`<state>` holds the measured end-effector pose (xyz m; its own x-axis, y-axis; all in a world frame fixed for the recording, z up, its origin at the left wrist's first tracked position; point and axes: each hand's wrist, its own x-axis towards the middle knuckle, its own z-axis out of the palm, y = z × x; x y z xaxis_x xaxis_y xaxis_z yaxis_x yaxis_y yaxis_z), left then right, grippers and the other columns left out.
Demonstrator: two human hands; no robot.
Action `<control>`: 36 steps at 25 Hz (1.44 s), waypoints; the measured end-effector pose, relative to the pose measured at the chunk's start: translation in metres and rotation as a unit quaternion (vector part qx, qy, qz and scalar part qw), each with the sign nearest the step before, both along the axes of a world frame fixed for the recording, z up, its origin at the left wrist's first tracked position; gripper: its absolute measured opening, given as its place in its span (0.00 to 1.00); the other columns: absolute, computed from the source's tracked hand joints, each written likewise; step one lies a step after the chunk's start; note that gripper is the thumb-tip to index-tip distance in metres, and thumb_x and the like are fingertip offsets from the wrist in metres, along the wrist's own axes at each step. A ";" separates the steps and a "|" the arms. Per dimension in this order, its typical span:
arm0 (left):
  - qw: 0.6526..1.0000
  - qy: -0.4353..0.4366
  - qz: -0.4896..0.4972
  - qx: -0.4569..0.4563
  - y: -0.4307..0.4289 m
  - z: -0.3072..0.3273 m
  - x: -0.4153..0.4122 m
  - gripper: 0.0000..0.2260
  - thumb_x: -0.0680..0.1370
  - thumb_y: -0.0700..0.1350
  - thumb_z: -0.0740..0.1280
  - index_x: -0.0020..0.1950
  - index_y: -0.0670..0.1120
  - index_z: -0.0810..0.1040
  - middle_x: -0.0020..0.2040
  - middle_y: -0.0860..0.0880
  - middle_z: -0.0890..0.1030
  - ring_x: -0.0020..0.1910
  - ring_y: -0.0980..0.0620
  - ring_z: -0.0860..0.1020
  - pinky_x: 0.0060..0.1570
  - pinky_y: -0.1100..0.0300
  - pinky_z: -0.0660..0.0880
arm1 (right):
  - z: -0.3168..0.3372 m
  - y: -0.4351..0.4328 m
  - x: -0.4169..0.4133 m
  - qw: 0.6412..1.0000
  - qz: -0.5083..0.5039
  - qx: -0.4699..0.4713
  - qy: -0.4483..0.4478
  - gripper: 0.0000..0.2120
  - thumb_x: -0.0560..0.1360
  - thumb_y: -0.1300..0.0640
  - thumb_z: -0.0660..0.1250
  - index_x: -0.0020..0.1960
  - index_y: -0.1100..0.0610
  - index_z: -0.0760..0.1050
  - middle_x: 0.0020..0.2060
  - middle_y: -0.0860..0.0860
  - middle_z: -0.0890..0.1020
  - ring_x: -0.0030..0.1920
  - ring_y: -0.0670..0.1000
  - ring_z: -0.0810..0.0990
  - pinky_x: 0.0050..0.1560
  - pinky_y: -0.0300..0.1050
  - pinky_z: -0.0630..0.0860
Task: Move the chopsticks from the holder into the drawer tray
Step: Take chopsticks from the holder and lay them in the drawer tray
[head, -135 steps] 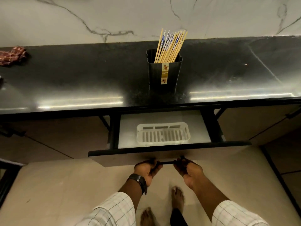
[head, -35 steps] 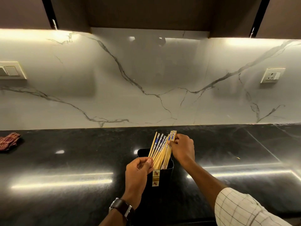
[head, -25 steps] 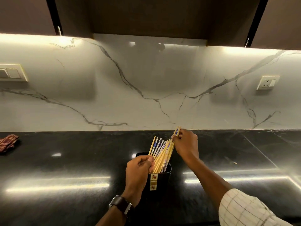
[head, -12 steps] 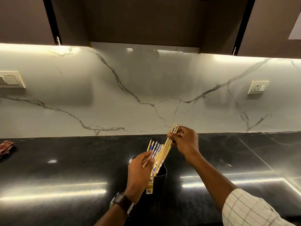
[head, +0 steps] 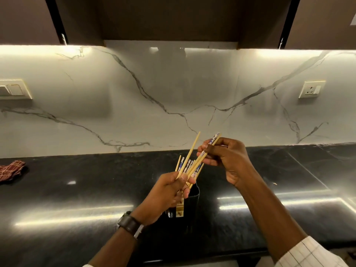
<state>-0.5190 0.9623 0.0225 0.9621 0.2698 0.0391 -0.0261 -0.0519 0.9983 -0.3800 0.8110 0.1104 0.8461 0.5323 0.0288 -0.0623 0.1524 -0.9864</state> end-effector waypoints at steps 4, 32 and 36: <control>0.999 0.038 -0.015 -0.027 0.007 0.000 -0.016 0.14 0.86 0.49 0.62 0.55 0.45 0.85 0.38 0.49 0.82 0.26 0.57 0.69 0.25 0.65 0.65 | -0.019 -0.003 -0.004 0.995 -0.043 0.041 0.084 0.05 0.76 0.68 0.72 0.52 0.66 0.82 0.43 0.61 0.89 0.43 0.58 0.90 0.40 0.47 0.86; 0.855 -0.132 0.297 -0.404 -0.037 -0.023 -0.028 0.13 0.86 0.47 0.61 0.63 0.41 0.78 0.44 0.43 0.86 0.34 0.50 0.83 0.38 0.56 0.83 | -0.131 0.032 -0.152 0.961 -0.024 -0.008 0.275 0.08 0.80 0.56 0.70 0.51 0.60 0.85 0.44 0.54 0.89 0.48 0.55 0.88 0.46 0.50 0.85; 0.848 -0.138 0.290 -0.423 -0.032 -0.023 -0.035 0.14 0.87 0.47 0.58 0.65 0.41 0.77 0.55 0.38 0.87 0.50 0.40 0.88 0.46 0.50 0.86 | -0.133 0.021 -0.147 0.970 -0.032 -0.036 0.238 0.07 0.81 0.57 0.68 0.54 0.59 0.81 0.47 0.56 0.88 0.47 0.55 0.88 0.47 0.50 0.85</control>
<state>-0.5539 0.9304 -0.0009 0.6443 0.7375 -0.2025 -0.4785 0.5953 0.6455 -0.5275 0.8321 -0.0227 0.7860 0.4648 -0.4076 -0.5054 0.1035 -0.8566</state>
